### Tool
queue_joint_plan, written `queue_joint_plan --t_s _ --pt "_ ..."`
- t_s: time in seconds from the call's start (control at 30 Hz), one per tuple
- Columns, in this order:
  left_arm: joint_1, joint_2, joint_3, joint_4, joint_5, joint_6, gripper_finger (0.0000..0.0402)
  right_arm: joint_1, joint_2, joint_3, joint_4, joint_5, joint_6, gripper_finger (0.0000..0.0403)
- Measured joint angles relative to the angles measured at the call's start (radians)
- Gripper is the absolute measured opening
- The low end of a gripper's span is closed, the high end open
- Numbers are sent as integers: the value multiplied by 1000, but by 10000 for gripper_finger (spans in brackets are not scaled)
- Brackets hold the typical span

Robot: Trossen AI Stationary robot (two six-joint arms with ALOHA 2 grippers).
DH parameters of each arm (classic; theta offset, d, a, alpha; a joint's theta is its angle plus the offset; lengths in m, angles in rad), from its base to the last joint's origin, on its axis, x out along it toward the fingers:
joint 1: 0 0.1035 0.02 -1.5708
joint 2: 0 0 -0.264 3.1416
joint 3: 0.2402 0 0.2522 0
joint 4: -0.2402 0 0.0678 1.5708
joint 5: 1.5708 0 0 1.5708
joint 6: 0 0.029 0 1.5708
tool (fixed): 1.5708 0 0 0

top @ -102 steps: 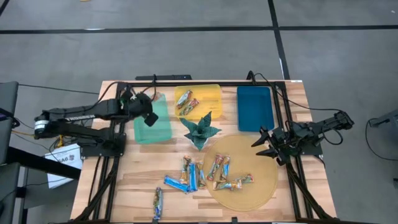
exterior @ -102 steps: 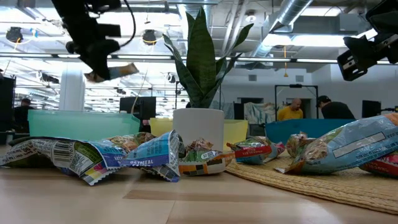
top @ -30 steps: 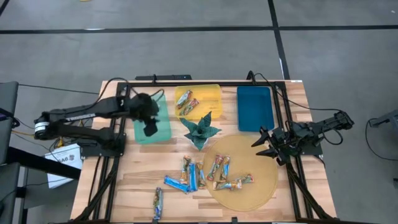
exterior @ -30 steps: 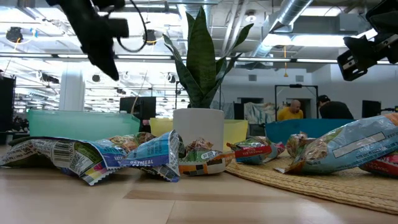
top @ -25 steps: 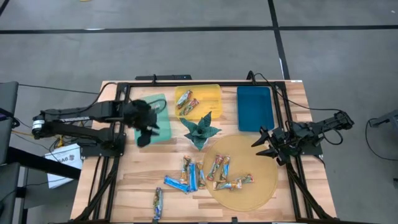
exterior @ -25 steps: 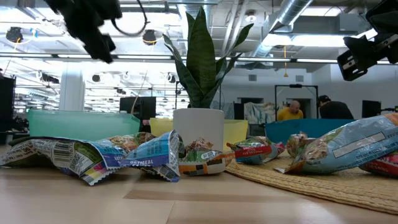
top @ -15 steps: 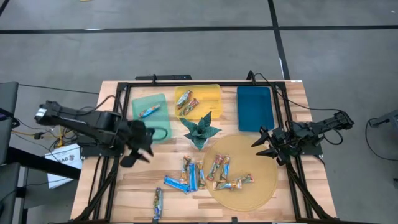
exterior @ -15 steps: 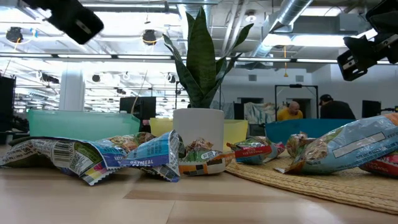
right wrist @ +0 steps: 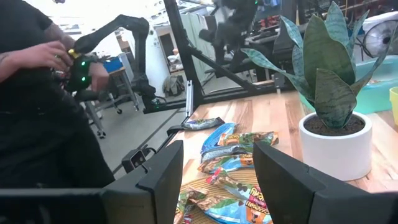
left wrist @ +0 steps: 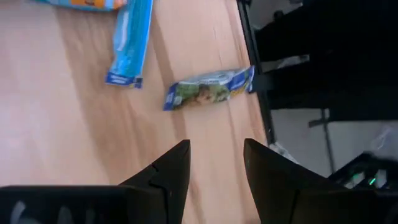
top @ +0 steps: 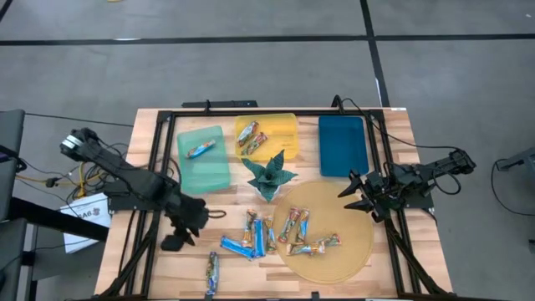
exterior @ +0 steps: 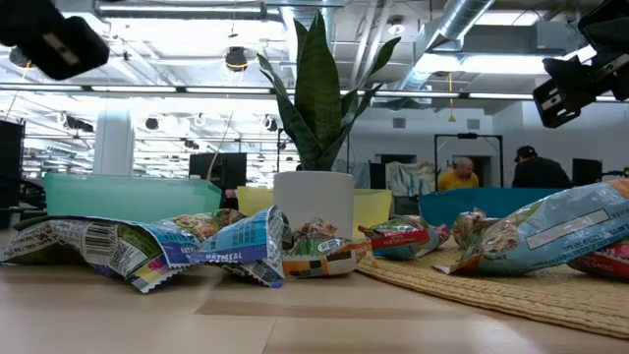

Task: Pick and place Granola Bars by type
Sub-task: Put the purple granola bar into the blue bin

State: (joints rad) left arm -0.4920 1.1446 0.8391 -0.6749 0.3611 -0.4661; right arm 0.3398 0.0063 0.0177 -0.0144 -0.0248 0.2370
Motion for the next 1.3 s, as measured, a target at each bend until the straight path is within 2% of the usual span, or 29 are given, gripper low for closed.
queue_joint_plan --t_s 0.23,0.4,0.7,0.93,1.1,1.3 --pt "-35 147 0 270 -42 -211 141 0 0 0 0 0 0 189" --pt "-35 267 23 401 -102 -255 141 0 0 0 0 0 0 189" --pt "-35 466 141 393 -132 -162 141 0 -2 0 0 0 0 189" --pt "-38 490 190 294 -309 -67 141 0 0 0 0 0 0 189" --pt "-57 509 193 267 -323 29 141 0 -1 0 0 0 0 189" --pt "-80 545 196 236 -350 68 150 0 0 0 0 0 0 189"
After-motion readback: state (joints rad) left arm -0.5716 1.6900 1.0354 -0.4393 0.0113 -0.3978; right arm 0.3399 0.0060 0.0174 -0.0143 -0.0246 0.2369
